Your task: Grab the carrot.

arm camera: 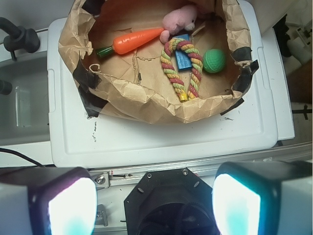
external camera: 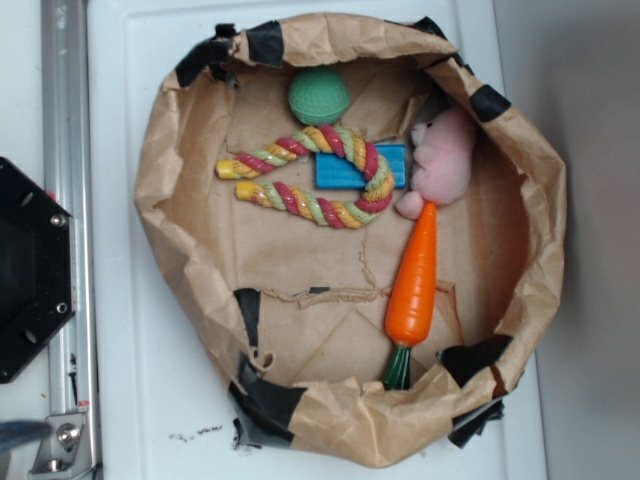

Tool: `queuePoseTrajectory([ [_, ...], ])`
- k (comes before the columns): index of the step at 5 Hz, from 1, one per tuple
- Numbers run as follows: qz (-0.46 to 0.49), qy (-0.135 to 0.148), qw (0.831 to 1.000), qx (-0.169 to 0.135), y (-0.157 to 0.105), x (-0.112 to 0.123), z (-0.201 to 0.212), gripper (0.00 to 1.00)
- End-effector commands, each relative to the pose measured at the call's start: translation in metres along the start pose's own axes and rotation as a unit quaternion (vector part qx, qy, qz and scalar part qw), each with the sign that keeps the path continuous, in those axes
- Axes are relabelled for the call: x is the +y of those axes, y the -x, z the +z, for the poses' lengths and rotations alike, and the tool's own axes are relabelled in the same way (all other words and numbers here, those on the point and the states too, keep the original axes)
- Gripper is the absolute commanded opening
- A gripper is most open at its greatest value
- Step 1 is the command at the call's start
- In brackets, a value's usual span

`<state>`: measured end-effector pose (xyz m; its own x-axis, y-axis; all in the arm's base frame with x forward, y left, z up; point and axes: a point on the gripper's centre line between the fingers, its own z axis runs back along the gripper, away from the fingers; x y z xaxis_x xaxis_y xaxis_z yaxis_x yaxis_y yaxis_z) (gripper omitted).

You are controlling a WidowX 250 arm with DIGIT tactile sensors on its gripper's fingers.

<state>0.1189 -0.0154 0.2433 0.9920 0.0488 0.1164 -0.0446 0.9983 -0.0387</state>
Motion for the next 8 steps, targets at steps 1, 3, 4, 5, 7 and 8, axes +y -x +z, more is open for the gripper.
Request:
queuePoseTrajectory([
  [1,0.0,0.0,1.0,0.0,0.0,0.0,0.0,1.0],
  [3,0.139,0.002,0.99,-0.015,-0.087,0.021,-0.089,1.0],
  [4,0.202,0.027,0.979,-0.021,-0.113,0.005,-0.102,1.0],
  [5,0.279,0.02,0.96,-0.025,-0.132,-0.013,-0.124,1.0],
  [7,0.332,0.028,0.942,-0.042,-0.159,-0.021,-0.18,1.0],
  [8,0.334,0.029,0.941,-0.038,-0.176,-0.032,-0.204,1.0],
])
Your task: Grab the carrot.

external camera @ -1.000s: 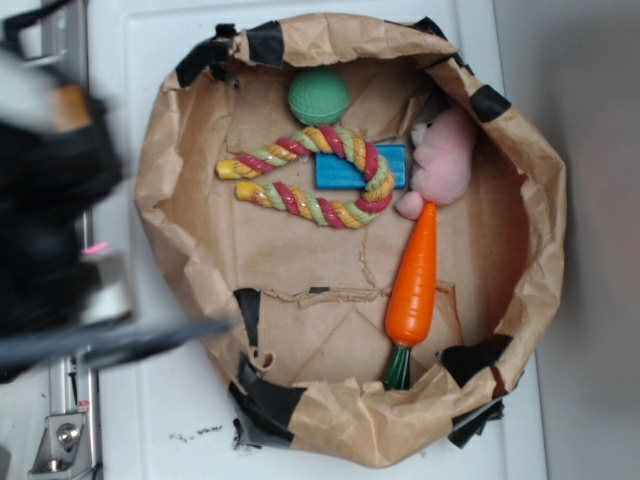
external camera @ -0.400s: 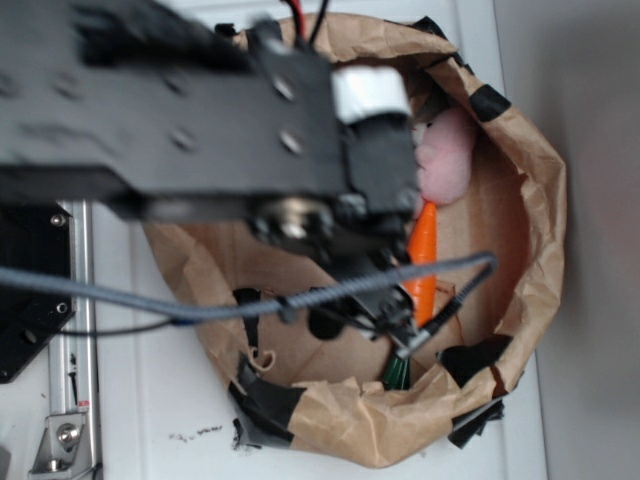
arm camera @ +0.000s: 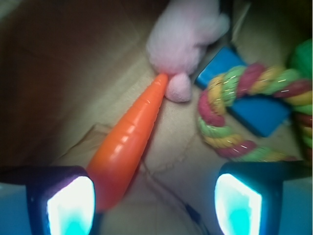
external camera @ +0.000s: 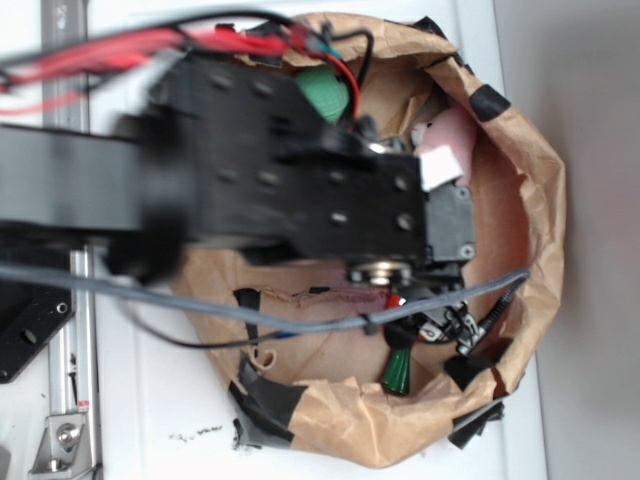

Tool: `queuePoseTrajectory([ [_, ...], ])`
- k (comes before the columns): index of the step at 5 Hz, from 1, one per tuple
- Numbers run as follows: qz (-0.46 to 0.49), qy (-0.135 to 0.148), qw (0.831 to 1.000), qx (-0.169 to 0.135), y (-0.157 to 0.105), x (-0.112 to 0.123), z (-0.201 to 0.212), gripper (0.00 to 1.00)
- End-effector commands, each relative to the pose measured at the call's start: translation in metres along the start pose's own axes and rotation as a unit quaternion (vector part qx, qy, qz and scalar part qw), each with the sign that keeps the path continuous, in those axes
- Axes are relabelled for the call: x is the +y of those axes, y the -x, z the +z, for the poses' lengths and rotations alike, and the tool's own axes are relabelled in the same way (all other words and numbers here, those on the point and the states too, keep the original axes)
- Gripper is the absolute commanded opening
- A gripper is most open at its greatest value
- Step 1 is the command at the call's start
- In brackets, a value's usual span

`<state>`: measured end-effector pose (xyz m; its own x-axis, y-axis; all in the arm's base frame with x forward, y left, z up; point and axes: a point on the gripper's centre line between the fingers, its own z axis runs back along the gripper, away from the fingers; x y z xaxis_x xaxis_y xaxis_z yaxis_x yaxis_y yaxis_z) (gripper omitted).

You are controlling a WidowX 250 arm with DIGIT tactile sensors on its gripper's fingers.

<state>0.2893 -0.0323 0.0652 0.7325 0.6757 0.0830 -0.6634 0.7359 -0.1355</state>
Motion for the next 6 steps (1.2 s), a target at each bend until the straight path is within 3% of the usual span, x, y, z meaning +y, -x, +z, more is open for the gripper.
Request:
queuePoseTrajectory([
  [1,-0.009,0.01,1.0,0.009,-0.006,-0.038,-0.037,1.0],
  [2,-0.014,-0.007,0.998,0.057,0.007,-0.03,-0.062,0.0],
  [3,-0.032,0.0,0.996,0.082,0.013,-0.027,-0.051,0.0],
  [4,-0.057,-0.008,0.995,0.08,0.012,-0.021,-0.028,0.0],
  [5,-0.143,0.006,0.989,0.041,-0.008,-0.007,0.009,0.0],
  [6,-0.258,0.025,0.965,-0.034,-0.031,0.01,0.062,0.0],
])
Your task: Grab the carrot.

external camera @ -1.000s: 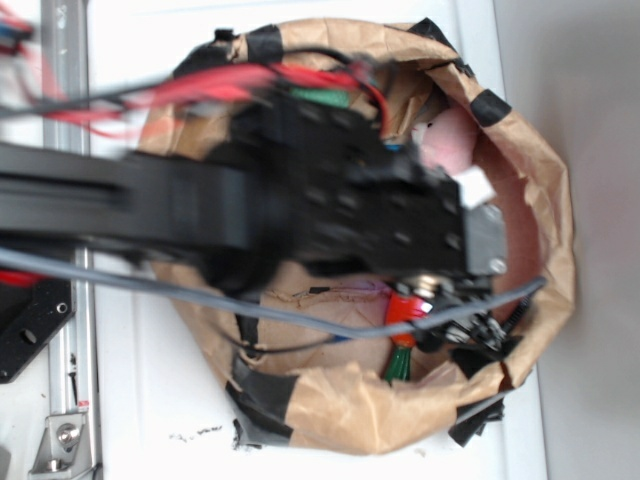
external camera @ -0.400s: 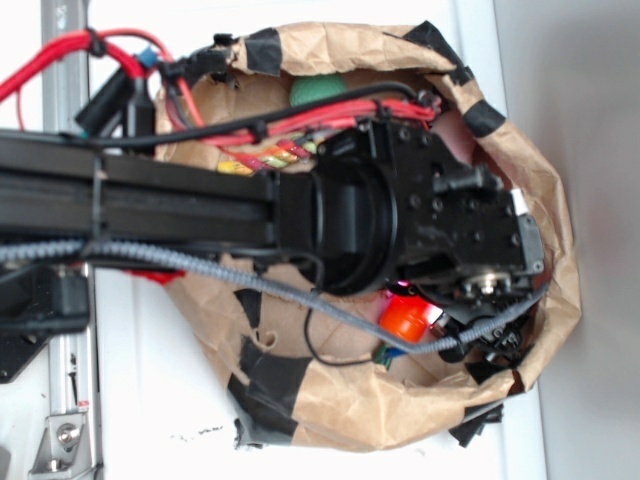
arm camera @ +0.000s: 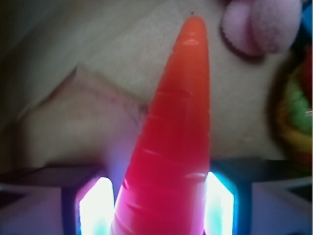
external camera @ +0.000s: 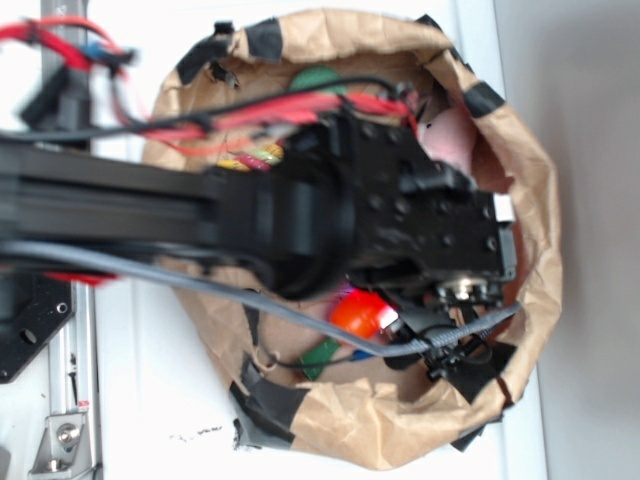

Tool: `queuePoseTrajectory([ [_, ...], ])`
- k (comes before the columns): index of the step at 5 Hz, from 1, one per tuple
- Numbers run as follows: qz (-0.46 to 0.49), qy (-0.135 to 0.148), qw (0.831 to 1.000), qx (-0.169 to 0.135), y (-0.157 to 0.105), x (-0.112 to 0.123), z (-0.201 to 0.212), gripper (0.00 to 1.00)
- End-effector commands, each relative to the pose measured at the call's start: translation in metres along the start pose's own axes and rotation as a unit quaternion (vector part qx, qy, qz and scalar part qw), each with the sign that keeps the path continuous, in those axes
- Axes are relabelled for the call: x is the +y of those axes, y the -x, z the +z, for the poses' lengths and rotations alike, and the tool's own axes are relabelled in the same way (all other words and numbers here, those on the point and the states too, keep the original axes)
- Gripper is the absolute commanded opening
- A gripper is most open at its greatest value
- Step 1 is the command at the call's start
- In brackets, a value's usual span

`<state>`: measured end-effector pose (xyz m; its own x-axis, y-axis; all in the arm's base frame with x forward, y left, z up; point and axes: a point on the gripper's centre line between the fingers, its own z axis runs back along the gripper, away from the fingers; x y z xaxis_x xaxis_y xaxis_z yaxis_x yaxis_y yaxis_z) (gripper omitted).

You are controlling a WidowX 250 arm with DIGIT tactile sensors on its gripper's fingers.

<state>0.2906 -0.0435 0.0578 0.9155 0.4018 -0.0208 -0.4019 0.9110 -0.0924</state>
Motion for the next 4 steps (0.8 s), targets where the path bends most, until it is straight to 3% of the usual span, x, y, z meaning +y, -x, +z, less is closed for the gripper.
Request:
queuePoseTrajectory([
  [1,-0.19,0.02,0.969,-0.158,-0.024,0.026,0.116,0.0],
  [3,-0.247,-0.003,0.957,-0.15,-0.019,0.031,0.137,0.0],
  [4,-0.249,0.004,0.959,-0.137,-0.014,0.035,0.136,0.0],
])
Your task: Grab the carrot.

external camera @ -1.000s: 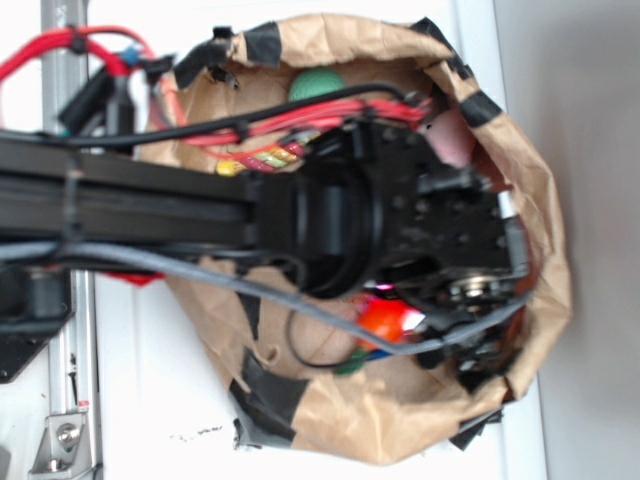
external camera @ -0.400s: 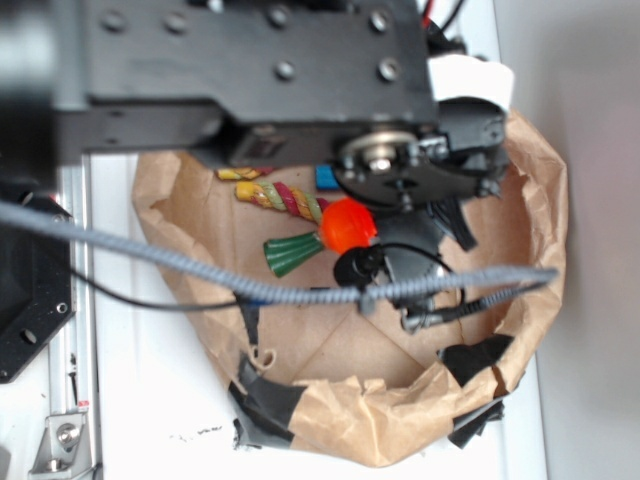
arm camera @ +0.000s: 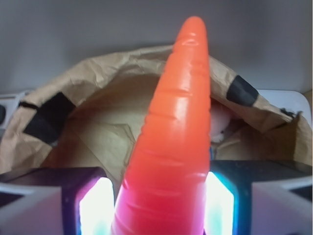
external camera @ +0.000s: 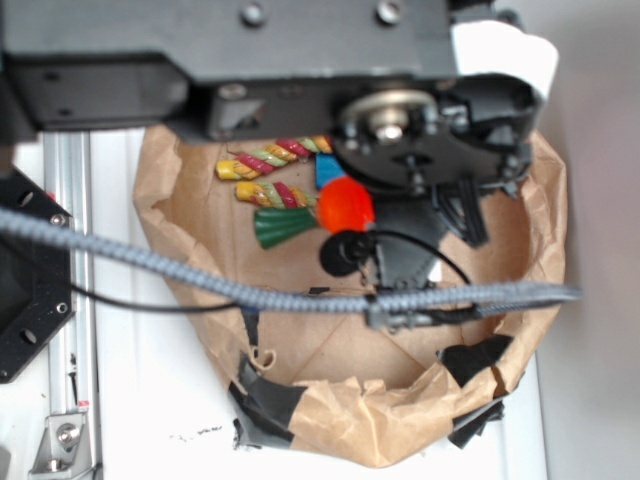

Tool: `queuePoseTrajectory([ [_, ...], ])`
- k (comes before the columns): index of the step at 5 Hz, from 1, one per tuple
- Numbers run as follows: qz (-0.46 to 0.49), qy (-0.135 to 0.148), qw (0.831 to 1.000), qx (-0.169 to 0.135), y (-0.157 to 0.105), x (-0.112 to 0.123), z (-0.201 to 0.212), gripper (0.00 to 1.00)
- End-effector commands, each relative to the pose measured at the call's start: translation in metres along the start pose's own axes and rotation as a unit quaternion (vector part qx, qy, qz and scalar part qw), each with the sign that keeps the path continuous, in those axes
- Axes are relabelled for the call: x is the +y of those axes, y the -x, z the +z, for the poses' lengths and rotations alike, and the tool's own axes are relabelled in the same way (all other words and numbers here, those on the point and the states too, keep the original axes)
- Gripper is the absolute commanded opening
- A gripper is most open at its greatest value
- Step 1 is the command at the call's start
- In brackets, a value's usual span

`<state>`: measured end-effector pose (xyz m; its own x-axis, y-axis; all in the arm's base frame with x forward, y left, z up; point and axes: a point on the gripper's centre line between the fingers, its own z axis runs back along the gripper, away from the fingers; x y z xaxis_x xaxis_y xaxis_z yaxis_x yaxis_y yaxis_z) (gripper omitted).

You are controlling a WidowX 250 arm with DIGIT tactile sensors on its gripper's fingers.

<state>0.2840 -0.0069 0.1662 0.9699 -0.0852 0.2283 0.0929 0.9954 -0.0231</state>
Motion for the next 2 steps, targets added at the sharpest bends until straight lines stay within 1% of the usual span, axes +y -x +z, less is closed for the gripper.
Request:
queuePoseTrajectory([
  [1,0.008,0.004,1.0,-0.028,-0.0005,0.0128,0.0247,0.0],
  [2,0.015,0.0,0.999,-0.03,0.0023,0.0121,0.0263,0.0],
])
